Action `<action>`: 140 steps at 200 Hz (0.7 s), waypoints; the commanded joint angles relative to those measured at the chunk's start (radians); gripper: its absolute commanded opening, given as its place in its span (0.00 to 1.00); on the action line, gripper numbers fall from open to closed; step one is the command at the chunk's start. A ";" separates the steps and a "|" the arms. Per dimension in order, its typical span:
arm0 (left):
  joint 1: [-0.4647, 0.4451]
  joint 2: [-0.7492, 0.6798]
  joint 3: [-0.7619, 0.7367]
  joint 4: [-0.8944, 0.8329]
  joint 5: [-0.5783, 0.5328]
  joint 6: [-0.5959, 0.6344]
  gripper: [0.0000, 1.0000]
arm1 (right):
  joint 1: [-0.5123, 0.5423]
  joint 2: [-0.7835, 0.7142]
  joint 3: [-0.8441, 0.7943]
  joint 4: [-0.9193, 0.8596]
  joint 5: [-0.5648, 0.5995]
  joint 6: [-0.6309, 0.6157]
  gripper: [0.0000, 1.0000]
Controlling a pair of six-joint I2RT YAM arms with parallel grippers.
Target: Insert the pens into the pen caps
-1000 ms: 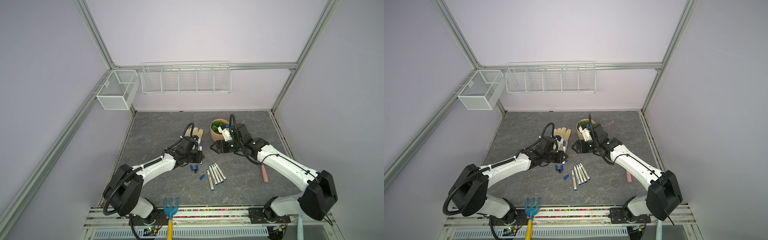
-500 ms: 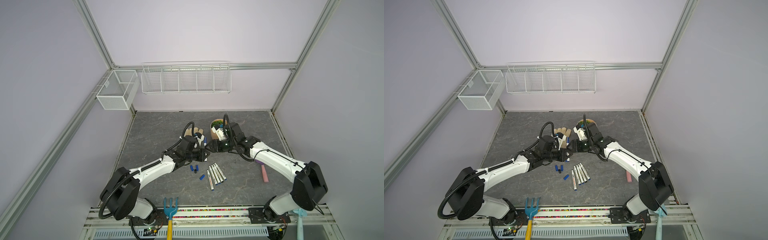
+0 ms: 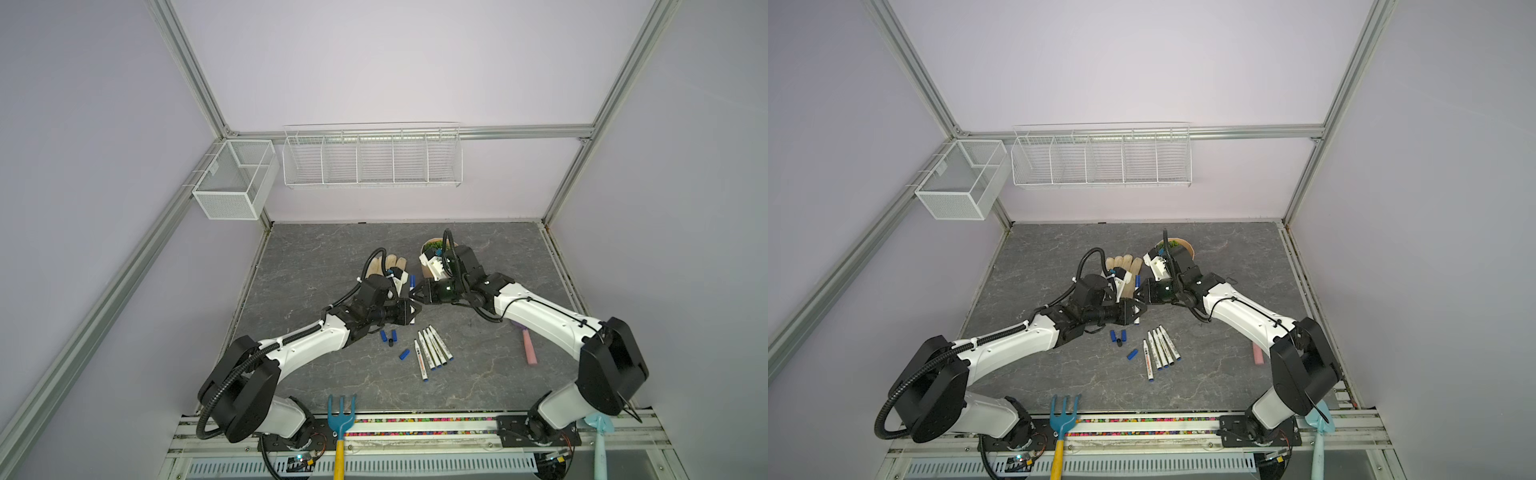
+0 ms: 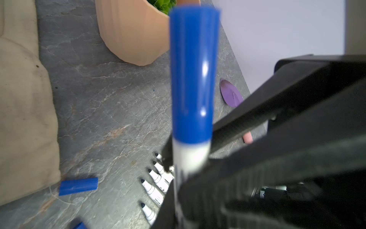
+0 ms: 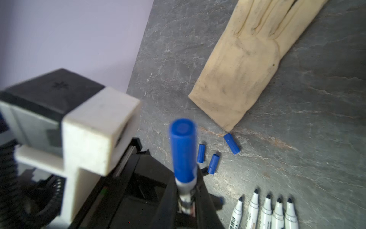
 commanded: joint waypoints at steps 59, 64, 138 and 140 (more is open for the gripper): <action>-0.006 -0.033 -0.033 0.036 -0.017 -0.012 0.63 | -0.109 -0.080 -0.090 -0.125 0.197 0.051 0.10; -0.006 -0.037 -0.035 0.029 -0.032 -0.011 0.63 | -0.122 -0.089 -0.103 -0.144 0.222 0.052 0.10; -0.006 -0.059 -0.044 -0.064 -0.327 -0.061 0.66 | -0.241 -0.010 -0.168 -0.199 0.372 0.017 0.11; -0.006 -0.058 -0.042 -0.068 -0.330 -0.060 0.66 | -0.241 0.000 -0.164 -0.200 0.375 0.013 0.12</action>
